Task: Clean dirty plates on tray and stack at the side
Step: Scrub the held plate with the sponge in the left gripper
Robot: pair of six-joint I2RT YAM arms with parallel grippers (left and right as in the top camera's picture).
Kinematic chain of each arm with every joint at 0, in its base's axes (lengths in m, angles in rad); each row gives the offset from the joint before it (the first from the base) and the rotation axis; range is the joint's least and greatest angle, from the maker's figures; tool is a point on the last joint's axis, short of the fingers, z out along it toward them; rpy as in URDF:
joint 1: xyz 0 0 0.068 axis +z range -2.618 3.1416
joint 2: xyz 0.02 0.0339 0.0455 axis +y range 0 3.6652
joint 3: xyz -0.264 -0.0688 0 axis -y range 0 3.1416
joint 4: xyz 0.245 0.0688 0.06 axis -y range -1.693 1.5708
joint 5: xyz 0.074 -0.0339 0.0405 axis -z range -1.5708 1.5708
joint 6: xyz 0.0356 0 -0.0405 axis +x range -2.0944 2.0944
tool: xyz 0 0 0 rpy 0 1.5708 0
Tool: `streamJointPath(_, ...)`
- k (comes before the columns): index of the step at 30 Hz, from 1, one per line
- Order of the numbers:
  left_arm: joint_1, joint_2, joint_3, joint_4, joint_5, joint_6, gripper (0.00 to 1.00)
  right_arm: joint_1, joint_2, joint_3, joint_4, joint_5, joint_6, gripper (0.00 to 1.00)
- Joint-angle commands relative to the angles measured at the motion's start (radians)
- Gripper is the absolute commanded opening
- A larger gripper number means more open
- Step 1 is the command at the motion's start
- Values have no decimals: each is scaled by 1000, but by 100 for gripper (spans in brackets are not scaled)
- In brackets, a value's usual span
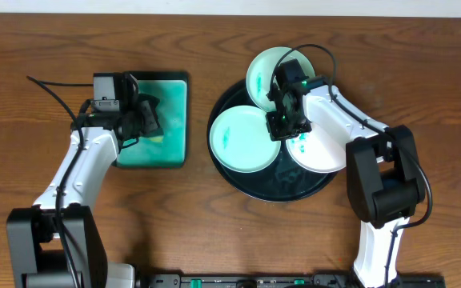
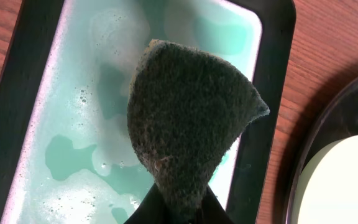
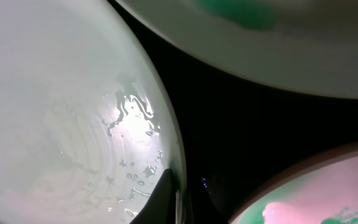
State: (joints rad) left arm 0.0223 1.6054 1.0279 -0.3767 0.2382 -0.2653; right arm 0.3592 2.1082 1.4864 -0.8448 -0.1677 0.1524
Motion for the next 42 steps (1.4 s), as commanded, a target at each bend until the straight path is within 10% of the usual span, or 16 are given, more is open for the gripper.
streamJointPath(1, -2, -47, 18, 4, 17, -2, 7, 14, 19, -10, 11, -13, -8, 2)
streamJointPath(22, -197, -101, 17, -45, 76, -167, 7, 15, 19, -10, 90, -20, 37, 1)
streamJointPath(42, -490, 229, 17, 357, 57, -377, 7, 1, 16, -7, 109, -21, 106, 1)
